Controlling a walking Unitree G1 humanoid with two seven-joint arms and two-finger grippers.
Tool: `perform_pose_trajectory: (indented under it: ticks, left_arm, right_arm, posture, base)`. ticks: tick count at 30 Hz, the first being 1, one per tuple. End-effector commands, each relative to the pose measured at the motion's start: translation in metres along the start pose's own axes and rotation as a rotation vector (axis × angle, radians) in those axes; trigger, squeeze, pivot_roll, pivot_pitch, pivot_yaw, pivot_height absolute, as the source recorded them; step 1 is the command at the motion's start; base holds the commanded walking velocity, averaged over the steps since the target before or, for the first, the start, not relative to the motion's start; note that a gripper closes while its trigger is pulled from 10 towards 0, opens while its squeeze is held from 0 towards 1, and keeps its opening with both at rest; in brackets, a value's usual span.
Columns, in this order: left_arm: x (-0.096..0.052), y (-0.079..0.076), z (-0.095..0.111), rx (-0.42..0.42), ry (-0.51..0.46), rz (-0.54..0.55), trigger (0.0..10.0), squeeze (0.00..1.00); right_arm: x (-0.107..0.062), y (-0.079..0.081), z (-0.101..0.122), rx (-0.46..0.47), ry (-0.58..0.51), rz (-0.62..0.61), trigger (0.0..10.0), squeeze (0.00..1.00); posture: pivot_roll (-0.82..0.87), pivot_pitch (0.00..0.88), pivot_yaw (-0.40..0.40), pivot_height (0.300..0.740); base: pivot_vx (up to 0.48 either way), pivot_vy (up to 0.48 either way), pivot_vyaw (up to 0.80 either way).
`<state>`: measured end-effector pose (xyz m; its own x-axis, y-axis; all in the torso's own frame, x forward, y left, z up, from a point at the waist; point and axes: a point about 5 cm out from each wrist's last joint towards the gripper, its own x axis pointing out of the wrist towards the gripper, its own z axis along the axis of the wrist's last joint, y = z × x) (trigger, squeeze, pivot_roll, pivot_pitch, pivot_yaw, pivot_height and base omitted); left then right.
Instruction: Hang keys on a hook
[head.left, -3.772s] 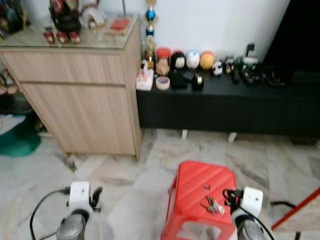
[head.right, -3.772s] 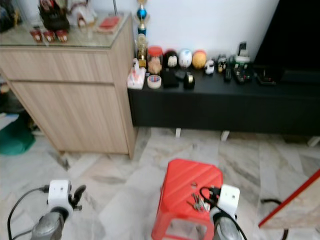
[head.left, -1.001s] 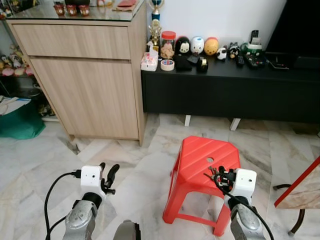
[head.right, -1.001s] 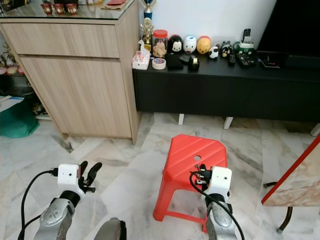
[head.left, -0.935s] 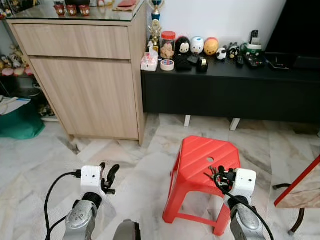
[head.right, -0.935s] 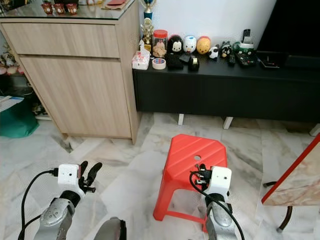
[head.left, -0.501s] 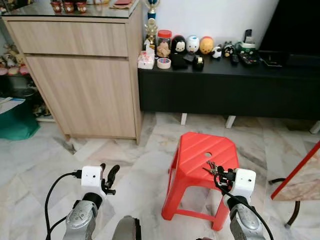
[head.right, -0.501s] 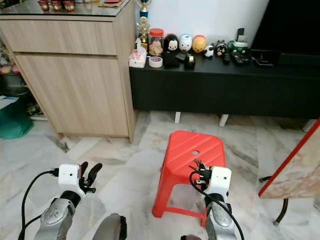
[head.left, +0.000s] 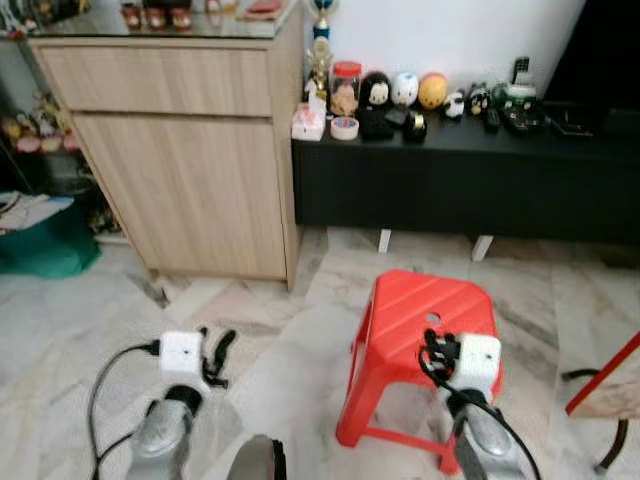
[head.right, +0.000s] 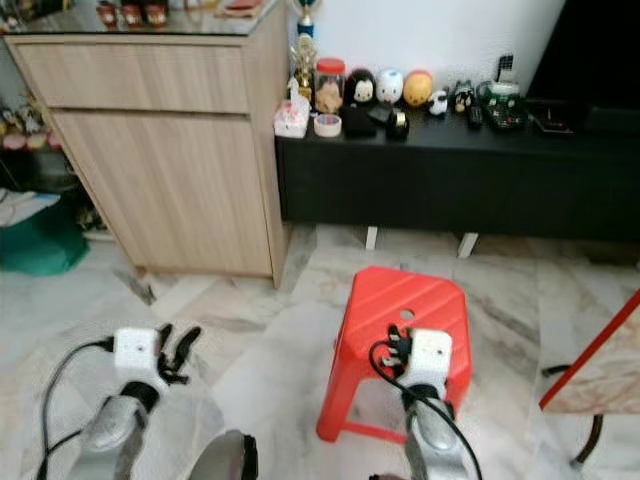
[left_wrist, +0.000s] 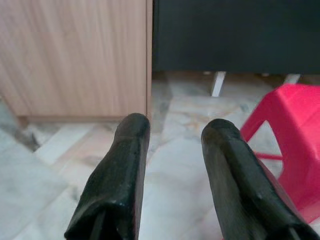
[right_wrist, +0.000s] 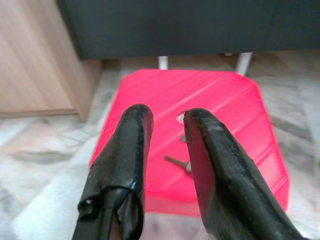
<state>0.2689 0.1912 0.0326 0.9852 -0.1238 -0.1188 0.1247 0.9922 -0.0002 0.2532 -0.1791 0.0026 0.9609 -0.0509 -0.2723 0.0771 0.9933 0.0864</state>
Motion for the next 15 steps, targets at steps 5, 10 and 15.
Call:
perform_pose_trajectory:
  ticks: [5,10,15]
  left_arm:
    - [-0.0022,0.0087,0.0002,0.024,0.011,0.018,10.0,0.0]
    - [-0.0021,0.0079,-0.0004,0.022,0.012,0.015,10.0,0.0]
    - [-0.002,0.0072,-0.0011,0.021,0.016,0.013,10.0,0.0]
  right_arm:
    - [0.0051,0.0108,0.0042,0.026,-0.014,0.018,10.0,0.0]
    - [0.0052,0.0096,0.0035,0.029,-0.012,0.011,10.0,0.0]
    - [0.0062,0.0089,0.0035,0.029,-0.01,0.006,10.0,0.0]
  posture:
    - [0.05,0.03,-0.038,0.628]
    - [0.05,0.031,-0.038,0.628]
    - [0.05,0.029,-0.039,0.628]
  base:
    - [0.348,0.0,0.16]
    - [0.347,0.0,0.0]
    - [0.348,0.0,0.0]
